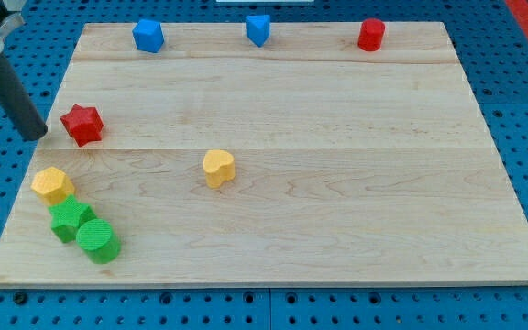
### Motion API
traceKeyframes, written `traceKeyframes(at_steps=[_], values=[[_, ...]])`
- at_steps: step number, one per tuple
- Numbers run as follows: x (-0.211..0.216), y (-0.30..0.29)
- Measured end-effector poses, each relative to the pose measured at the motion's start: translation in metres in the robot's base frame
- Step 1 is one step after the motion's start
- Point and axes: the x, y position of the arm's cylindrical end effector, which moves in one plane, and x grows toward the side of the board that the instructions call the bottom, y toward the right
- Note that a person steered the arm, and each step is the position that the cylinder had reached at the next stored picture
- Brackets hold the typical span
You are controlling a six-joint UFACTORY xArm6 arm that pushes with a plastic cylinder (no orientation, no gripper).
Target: Move the red star a bit right and slightly up
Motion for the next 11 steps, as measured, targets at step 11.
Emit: traceKeyframes(at_steps=[11], values=[[-0.014, 0.060]])
